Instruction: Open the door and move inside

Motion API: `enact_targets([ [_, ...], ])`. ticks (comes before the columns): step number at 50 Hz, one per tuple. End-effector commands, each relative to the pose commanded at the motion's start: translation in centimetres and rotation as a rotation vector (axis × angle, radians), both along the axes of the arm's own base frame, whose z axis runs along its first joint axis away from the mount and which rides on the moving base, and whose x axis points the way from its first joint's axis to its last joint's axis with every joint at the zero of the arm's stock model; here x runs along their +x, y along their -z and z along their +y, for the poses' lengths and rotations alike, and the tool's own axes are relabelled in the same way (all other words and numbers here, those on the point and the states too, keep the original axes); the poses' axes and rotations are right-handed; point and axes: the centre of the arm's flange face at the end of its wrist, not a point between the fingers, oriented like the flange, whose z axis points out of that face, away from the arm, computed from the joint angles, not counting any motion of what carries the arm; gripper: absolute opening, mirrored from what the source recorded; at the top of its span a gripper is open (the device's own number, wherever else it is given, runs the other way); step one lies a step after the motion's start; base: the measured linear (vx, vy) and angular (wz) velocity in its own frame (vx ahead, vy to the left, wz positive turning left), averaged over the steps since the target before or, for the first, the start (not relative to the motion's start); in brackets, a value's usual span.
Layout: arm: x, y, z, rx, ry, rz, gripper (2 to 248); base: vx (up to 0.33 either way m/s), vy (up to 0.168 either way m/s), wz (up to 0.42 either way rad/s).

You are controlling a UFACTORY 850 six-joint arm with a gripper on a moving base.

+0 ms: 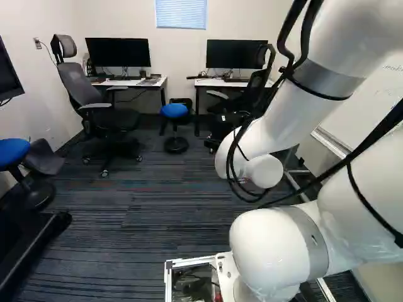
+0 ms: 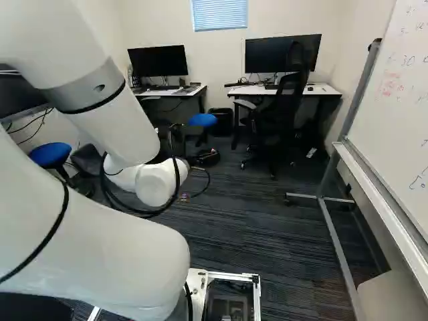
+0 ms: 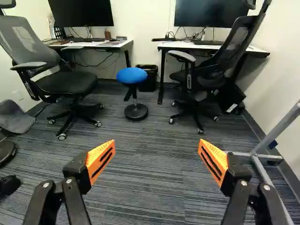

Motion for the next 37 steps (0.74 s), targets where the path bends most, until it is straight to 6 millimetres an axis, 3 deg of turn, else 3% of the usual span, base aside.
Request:
enact_targets([
  [37, 0.00, 0.00, 0.00, 0.000, 0.000, 0.000, 247, 0.008, 0.000, 0.000],
])
